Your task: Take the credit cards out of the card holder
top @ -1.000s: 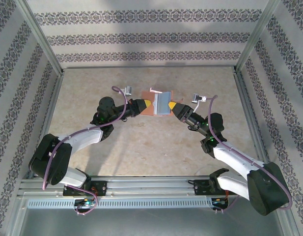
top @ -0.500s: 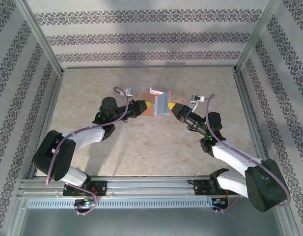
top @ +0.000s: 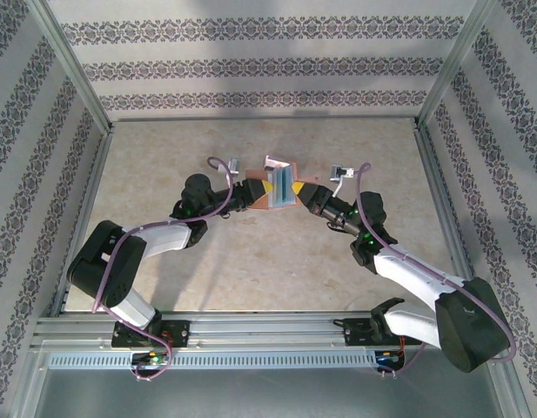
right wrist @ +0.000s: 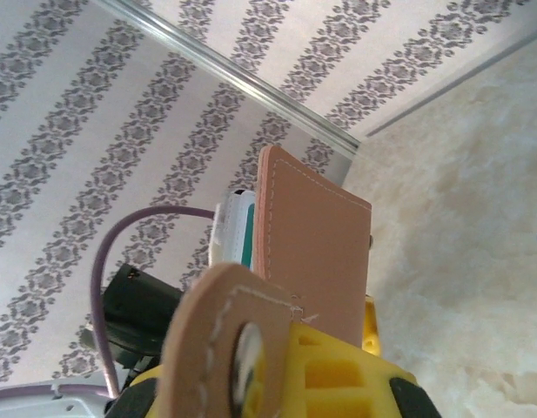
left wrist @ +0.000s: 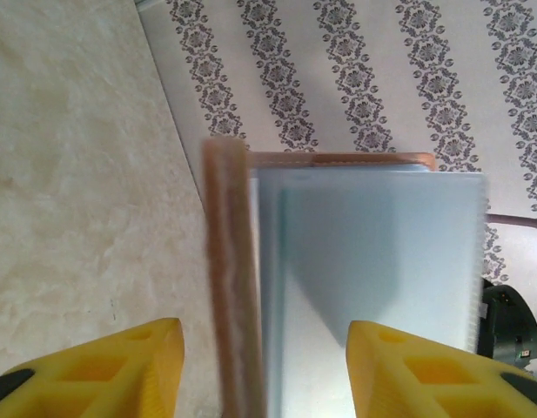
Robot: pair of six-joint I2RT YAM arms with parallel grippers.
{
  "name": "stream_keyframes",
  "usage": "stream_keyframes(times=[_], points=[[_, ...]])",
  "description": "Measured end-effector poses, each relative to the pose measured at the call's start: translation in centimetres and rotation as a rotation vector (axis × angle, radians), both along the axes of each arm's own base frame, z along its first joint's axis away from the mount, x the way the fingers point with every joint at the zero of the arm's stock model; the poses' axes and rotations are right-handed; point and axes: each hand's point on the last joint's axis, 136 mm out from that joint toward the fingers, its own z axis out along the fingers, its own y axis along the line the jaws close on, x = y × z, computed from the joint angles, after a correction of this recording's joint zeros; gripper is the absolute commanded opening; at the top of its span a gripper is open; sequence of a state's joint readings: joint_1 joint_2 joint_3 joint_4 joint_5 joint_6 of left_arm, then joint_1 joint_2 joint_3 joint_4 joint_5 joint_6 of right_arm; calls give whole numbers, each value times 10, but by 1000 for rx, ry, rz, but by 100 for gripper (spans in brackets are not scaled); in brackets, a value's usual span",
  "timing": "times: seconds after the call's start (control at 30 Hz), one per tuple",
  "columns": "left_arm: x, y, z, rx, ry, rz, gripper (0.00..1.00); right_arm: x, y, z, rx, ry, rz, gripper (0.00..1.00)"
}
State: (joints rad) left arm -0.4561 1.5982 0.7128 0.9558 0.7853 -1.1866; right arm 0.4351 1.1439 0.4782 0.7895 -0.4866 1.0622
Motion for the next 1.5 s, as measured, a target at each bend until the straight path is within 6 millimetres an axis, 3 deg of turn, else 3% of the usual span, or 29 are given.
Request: stream_keyframes(times=[0.17, 0.47, 0.73, 0.97, 1.5], points=[[1, -2, -1, -23, 8, -7, 72, -1, -5, -13, -62, 42, -39, 0], [1, -9, -1, -42, 0, -33, 78, -4, -16, -11, -150, 58, -112, 0], [-1, -32, -12, -59, 25, -101, 79, -7, -2, -21, -242, 101, -98, 0], [-2, -34, -12, -63, 23, -107, 79, -3, 6, -18, -328, 112, -111, 0], [-5, -37, -13, -61, 25, -114, 76, -3, 0, -23, -369, 120, -140, 0]])
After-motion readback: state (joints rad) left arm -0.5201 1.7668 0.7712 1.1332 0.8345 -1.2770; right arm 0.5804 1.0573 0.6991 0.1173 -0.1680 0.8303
